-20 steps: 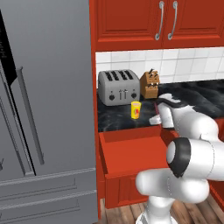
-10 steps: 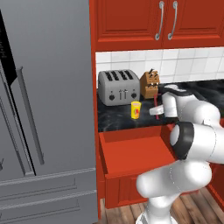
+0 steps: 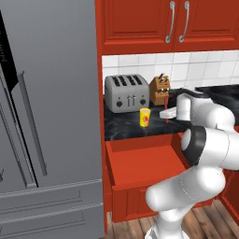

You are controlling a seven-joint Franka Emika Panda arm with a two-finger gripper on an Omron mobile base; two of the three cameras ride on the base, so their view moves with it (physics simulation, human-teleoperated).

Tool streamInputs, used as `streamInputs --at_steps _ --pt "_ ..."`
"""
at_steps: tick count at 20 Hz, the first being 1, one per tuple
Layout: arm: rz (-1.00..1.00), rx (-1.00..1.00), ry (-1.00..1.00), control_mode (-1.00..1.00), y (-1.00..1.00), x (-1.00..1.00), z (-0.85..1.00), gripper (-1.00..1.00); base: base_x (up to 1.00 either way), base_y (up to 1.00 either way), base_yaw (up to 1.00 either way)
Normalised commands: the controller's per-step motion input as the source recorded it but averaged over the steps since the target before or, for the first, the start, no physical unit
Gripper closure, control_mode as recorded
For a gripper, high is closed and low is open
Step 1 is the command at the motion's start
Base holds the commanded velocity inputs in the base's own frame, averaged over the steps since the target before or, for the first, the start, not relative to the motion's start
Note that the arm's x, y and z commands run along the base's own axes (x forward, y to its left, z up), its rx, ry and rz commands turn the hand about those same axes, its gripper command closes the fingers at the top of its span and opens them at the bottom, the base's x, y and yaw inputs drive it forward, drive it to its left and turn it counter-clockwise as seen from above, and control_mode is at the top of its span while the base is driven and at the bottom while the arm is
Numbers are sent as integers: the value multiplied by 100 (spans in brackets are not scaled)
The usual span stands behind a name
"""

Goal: Pick up the straw from the left drawer and put it inside the smoothie cup.

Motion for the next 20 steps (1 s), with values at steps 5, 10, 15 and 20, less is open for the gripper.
streamInputs --at_steps 5,10,15,20 --pt "4 0 0 -100 7 10 35 100 0 0 0" --pt "6 0 0 -100 31 33 7 100 0 0 0" --pt "6 0 1 -100 34 49 0 100 0 0 0" --pt "7 0 0 -100 14 53 0 100 0 0 0"
